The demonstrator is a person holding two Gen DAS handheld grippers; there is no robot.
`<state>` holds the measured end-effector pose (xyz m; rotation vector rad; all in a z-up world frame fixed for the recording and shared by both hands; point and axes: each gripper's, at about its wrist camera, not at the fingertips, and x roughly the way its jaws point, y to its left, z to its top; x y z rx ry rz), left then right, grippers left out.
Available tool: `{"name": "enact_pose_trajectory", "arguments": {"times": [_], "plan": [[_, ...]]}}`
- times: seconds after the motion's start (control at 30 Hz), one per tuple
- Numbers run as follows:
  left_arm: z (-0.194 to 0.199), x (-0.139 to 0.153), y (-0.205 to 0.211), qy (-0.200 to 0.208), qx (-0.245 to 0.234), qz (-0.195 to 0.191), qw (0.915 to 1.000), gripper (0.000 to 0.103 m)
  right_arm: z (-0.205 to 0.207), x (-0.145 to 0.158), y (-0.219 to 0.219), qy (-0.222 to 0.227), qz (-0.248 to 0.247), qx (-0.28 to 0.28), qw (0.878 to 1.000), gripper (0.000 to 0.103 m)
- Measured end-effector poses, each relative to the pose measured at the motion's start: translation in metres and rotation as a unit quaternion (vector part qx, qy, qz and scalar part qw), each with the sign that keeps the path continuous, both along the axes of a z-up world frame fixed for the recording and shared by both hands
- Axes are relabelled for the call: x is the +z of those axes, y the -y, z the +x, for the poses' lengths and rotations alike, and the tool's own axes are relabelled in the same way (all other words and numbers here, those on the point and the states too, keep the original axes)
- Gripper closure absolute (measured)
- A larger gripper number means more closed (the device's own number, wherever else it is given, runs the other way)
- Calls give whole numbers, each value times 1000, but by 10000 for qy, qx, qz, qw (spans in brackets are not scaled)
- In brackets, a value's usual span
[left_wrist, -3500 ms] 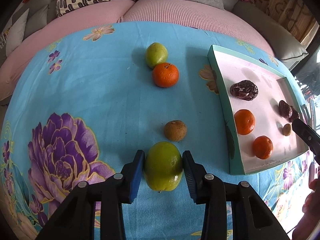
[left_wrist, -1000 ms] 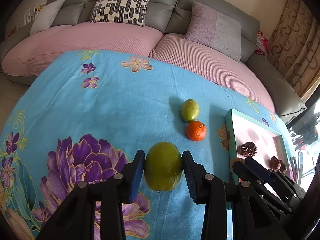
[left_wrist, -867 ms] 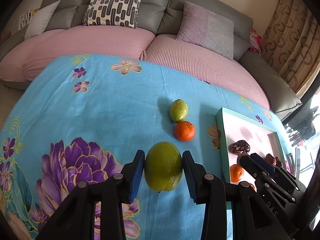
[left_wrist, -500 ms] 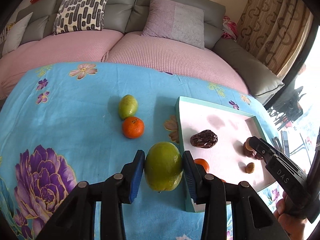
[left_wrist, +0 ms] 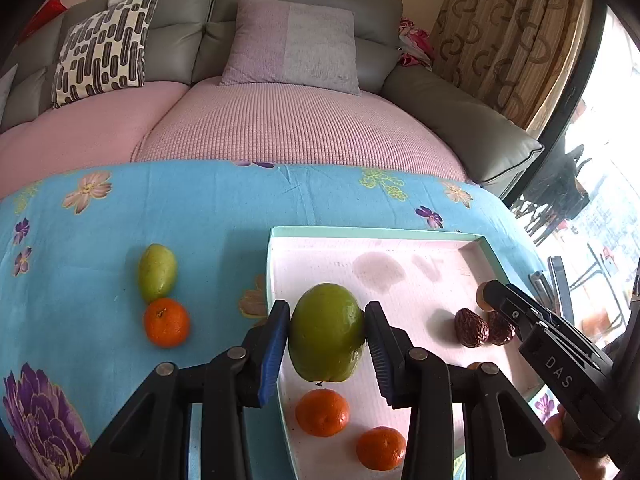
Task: Organize fruits
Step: 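Carry the mango and kiwi over the white tray with both tools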
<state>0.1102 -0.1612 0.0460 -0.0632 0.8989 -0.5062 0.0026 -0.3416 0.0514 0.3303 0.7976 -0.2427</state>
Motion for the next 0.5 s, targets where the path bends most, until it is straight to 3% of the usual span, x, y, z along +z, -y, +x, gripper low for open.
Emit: {"name": "enact_pose_trajectory", "arguments": {"times": [0.5], "plan": [[55,-41,27,-381,45,337,9987,62,29,-46,6,-592,179,30,9981,77]]}}
